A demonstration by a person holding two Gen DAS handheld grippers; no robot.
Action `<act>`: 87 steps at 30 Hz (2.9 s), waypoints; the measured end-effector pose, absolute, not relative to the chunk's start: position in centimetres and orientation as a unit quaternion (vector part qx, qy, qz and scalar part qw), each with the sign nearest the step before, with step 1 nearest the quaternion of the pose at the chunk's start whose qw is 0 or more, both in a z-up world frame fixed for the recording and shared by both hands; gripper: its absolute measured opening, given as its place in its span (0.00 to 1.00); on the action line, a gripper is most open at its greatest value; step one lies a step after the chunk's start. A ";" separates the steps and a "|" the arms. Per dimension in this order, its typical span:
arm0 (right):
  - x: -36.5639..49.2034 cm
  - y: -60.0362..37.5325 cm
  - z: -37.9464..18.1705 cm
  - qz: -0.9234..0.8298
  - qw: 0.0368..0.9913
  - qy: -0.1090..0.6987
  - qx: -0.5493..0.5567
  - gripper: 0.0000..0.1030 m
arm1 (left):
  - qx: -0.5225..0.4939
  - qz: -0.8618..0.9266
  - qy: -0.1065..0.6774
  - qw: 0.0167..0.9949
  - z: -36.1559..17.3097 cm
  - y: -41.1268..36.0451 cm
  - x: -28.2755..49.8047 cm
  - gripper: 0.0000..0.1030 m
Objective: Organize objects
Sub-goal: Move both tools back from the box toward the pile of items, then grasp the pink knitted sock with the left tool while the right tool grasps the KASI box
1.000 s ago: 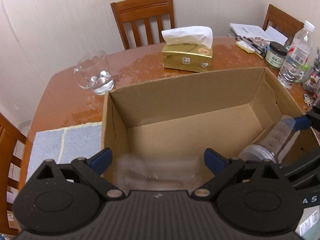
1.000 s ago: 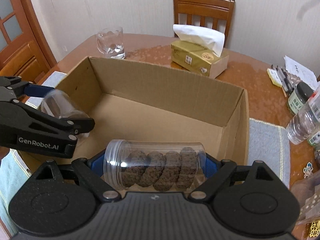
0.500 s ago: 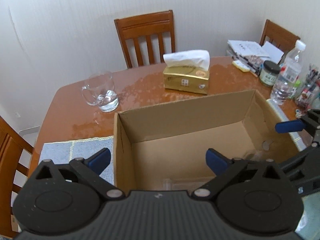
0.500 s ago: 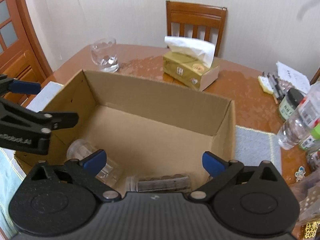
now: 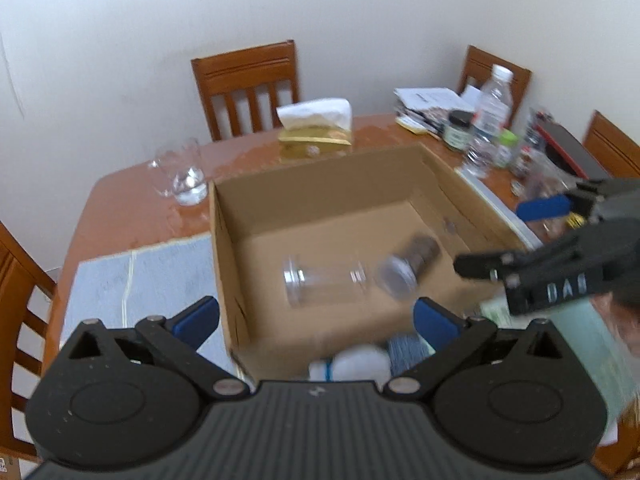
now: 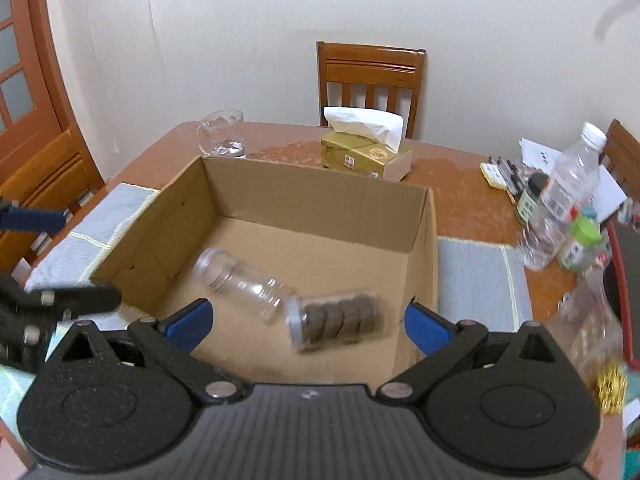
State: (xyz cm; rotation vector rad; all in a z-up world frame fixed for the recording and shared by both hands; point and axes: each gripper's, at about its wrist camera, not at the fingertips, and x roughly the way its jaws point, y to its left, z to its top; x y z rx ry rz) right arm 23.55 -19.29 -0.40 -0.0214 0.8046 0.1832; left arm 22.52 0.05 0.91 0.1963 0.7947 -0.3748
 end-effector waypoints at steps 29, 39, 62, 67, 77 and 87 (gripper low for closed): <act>12.8 -14.4 -8.3 0.157 0.884 0.438 -0.038 1.00 | 0.135 -0.246 0.465 0.840 -9.2 5.9 12.7 0.99; 10.9 -12.8 -8.5 0.189 0.857 0.476 -0.064 1.00 | 0.199 -0.316 0.456 0.808 -10.5 4.7 13.0 0.99; 8.5 -9.4 -12.1 0.190 0.815 0.533 -0.122 1.00 | 0.215 -0.372 0.460 0.777 -13.2 3.2 15.6 0.91; 8.6 -9.2 -12.3 0.189 0.815 0.533 -0.128 0.99 | 0.214 -0.379 0.451 0.779 -13.0 2.7 15.3 0.81; 8.8 -9.5 -11.4 0.190 0.814 0.533 -0.130 0.82 | 0.192 -0.356 0.470 0.784 -12.3 4.9 14.7 0.76; 9.2 -10.0 -9.5 0.186 0.823 0.522 -0.130 0.82 | 0.184 -0.331 0.481 0.791 -9.0 6.9 14.3 0.76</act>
